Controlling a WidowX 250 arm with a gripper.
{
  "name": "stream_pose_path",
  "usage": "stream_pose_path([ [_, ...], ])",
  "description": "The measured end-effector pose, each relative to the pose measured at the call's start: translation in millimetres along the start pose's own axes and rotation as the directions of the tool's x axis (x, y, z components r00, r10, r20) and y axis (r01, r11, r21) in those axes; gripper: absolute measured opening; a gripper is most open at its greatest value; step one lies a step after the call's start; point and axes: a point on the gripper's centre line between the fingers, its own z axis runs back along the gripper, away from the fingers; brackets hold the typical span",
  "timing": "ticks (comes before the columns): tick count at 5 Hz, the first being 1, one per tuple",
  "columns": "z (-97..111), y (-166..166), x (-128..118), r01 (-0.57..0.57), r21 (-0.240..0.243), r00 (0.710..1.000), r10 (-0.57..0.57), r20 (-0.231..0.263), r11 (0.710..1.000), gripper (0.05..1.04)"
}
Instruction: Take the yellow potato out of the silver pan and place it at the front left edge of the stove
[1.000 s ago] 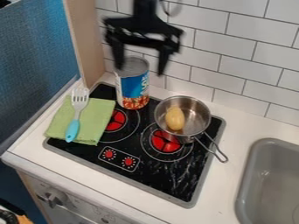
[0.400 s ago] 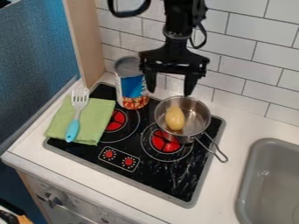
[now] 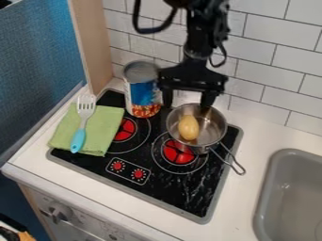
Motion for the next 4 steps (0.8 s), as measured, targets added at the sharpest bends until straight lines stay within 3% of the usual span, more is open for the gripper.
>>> stream_pose_path([
  [1,-15.7,-7.3,-4.2,0.007,-0.001,1.000,-0.007,-0.022,1.000,1.001],
  [4,-37.0,-17.8,-8.2,0.022,-0.016,0.998,-0.023,-0.062,1.000,0.999],
])
